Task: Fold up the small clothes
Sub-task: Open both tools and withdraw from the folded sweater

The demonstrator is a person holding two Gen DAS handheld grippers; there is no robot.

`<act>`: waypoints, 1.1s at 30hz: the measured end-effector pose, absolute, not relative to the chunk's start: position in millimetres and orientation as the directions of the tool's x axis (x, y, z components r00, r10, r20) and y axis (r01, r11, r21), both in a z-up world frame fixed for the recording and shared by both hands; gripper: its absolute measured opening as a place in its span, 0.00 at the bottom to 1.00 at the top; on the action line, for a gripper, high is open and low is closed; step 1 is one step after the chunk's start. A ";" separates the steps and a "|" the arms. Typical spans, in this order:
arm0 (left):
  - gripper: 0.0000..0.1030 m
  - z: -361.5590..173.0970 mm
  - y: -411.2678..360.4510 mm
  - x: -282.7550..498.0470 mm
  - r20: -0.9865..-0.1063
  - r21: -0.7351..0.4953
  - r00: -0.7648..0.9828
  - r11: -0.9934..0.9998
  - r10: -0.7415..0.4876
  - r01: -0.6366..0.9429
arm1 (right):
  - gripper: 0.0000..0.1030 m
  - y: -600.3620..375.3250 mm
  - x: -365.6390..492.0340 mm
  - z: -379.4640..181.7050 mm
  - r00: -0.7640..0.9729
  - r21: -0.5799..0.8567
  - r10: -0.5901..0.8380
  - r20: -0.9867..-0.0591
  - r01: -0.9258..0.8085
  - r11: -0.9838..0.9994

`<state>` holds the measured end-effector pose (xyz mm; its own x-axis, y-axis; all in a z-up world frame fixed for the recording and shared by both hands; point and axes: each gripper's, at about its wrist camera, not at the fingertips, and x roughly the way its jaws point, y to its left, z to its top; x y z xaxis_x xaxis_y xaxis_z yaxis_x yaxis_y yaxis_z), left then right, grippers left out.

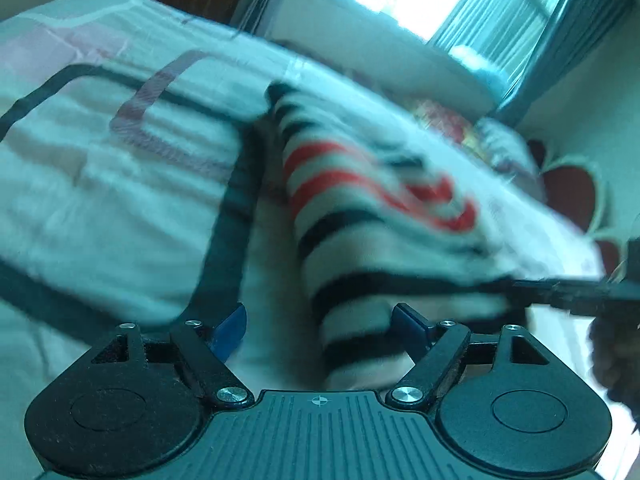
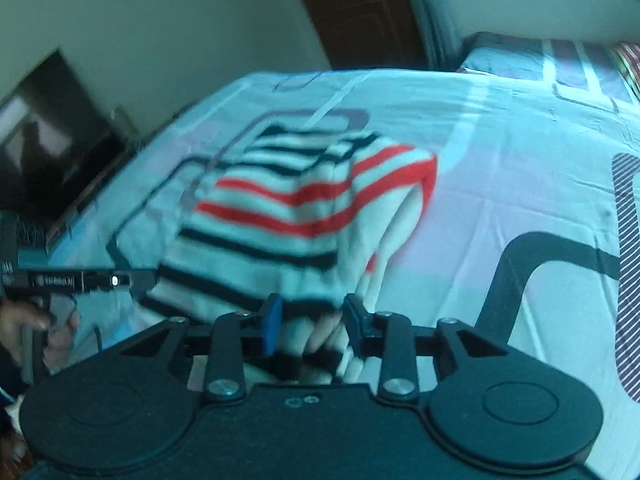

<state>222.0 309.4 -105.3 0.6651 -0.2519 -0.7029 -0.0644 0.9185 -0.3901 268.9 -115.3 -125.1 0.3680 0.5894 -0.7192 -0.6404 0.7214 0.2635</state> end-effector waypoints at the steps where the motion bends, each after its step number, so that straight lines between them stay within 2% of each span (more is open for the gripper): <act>1: 0.78 -108.6 310.5 220.1 -0.698 -0.397 0.669 0.916 -0.253 -0.067 | 0.30 -116.6 272.1 -132.1 0.365 0.275 0.583 -0.726 -0.624 0.732; 6: 0.78 -107.0 304.0 216.1 -0.701 -0.352 0.680 0.933 -0.214 -0.069 | 0.39 -128.5 277.0 -148.2 0.375 0.336 0.607 -0.701 -0.577 0.744; 7: 0.78 -108.7 303.0 214.5 -0.699 -0.343 0.685 0.937 -0.206 -0.068 | 0.44 -132.9 279.4 -153.5 0.374 0.359 0.615 -0.694 -0.560 0.746; 9: 0.82 -111.9 303.6 207.9 -0.675 -0.354 0.712 0.931 -0.193 -0.084 | 0.45 -146.5 283.6 -161.6 0.358 0.458 0.654 -0.666 -0.497 0.738; 11: 0.97 -111.9 299.5 200.4 -0.672 -0.307 0.729 0.945 -0.132 -0.112 | 0.45 -154.5 281.7 -160.6 0.373 0.489 0.656 -0.656 -0.451 0.746; 12: 1.00 -109.9 295.5 197.0 -0.680 -0.261 0.729 0.955 -0.080 -0.139 | 0.46 -158.9 275.9 -156.5 0.396 0.493 0.650 -0.649 -0.433 0.755; 13: 1.00 -107.7 290.7 191.0 -0.685 -0.214 0.728 0.962 -0.023 -0.171 | 0.50 -162.4 266.5 -150.2 0.431 0.486 0.641 -0.635 -0.422 0.765; 14: 1.00 -105.4 287.8 184.4 -0.688 -0.201 0.726 0.960 0.002 -0.194 | 0.70 -166.5 255.5 -143.5 0.475 0.467 0.625 -0.620 -0.416 0.780; 16: 1.00 -100.4 283.9 170.4 -0.690 -0.198 0.724 0.956 0.022 -0.217 | 0.97 -172.6 233.4 -132.3 0.546 0.407 0.584 -0.601 -0.420 0.811; 18: 1.00 -94.3 276.0 154.8 -0.688 -0.159 0.722 0.958 0.067 -0.240 | 0.99 -178.5 221.2 -125.1 0.556 0.390 0.584 -0.591 -0.436 0.811; 21: 1.00 -81.8 266.4 131.5 -0.669 -0.176 0.742 0.960 0.047 -0.220 | 0.99 -189.7 201.3 -114.2 0.587 0.389 0.573 -0.572 -0.421 0.820; 25: 1.00 -62.5 243.1 103.9 -0.644 -0.124 0.758 0.965 0.099 -0.231 | 0.99 -200.0 173.2 -98.9 0.605 0.314 0.539 -0.587 -0.443 0.840; 33: 1.00 -24.0 202.7 67.1 -0.620 -0.113 0.783 0.981 0.053 -0.156 | 0.99 -195.3 110.7 -68.8 0.609 0.227 0.516 -0.603 -0.489 0.842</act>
